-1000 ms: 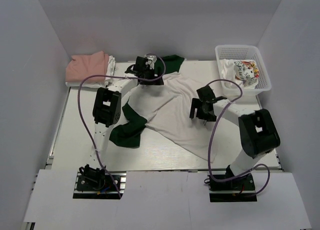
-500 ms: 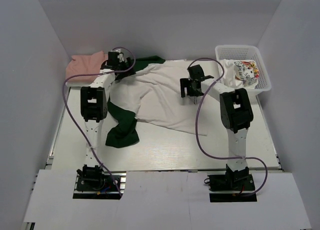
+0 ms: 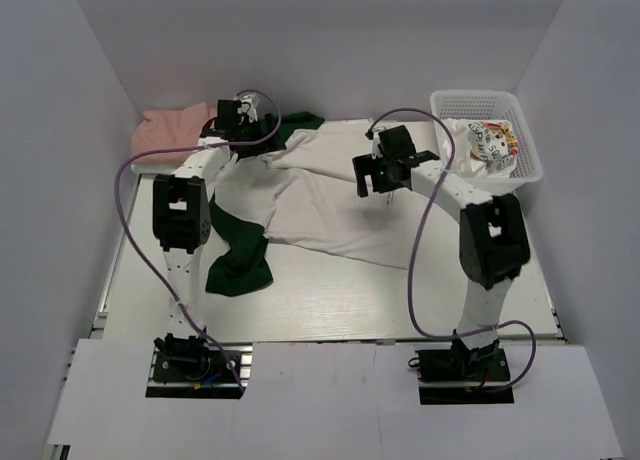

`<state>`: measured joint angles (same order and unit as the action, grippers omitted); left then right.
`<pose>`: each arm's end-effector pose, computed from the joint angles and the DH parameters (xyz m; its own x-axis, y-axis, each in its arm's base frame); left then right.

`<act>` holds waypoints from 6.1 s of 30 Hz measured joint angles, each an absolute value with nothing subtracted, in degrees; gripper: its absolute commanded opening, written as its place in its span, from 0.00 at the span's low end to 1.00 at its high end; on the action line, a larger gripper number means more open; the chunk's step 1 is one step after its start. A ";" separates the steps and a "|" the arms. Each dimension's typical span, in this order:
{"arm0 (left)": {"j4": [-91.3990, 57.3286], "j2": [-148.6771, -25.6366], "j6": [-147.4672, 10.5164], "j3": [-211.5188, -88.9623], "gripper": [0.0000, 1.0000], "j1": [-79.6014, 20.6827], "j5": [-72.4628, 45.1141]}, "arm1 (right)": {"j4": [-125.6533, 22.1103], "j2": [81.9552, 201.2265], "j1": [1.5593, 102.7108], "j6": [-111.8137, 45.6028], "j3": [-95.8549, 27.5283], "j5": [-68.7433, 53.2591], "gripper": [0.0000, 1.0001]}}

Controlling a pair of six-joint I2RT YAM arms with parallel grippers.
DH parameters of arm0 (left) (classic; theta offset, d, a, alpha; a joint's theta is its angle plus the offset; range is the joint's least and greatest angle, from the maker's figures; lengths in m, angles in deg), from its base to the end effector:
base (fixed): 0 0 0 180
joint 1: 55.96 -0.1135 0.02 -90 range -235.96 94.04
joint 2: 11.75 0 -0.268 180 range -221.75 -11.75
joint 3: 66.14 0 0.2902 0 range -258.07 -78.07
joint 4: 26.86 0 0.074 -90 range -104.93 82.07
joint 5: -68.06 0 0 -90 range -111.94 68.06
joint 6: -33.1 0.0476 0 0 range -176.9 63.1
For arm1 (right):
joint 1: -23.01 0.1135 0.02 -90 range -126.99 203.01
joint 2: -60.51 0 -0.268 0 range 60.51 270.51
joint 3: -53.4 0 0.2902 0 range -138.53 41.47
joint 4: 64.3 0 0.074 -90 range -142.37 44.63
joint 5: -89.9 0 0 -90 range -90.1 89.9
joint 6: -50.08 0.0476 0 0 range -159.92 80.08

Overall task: Fold and stack the t-shirts
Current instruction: Flatten out the tshirt

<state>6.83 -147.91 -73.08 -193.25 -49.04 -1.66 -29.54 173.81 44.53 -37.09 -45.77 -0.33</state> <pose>0.5808 -0.0871 0.1730 -0.7490 -0.1724 -0.6398 0.1635 0.8876 -0.4306 0.4533 0.1790 0.1972 -0.7183 -0.2302 -0.6566 -0.3342 0.9418 0.0355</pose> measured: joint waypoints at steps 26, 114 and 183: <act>5.23 -69.79 -93.04 -117.82 1.00 -47.77 -16.18 | -33.17 144.08 50.01 -7.91 -0.40 6.31 0.00; 34.08 -77.86 -101.98 -125.88 1.00 -33.85 -11.17 | -39.72 142.03 58.19 -24.94 -5.79 0.59 0.90; 20.64 -63.30 -105.47 -103.87 0.93 -45.72 -17.90 | -47.15 129.44 37.64 -12.17 -2.32 4.13 0.90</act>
<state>20.64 -63.30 -105.47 -103.87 -45.72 -17.90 -47.15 129.44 37.64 -12.17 -2.32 4.13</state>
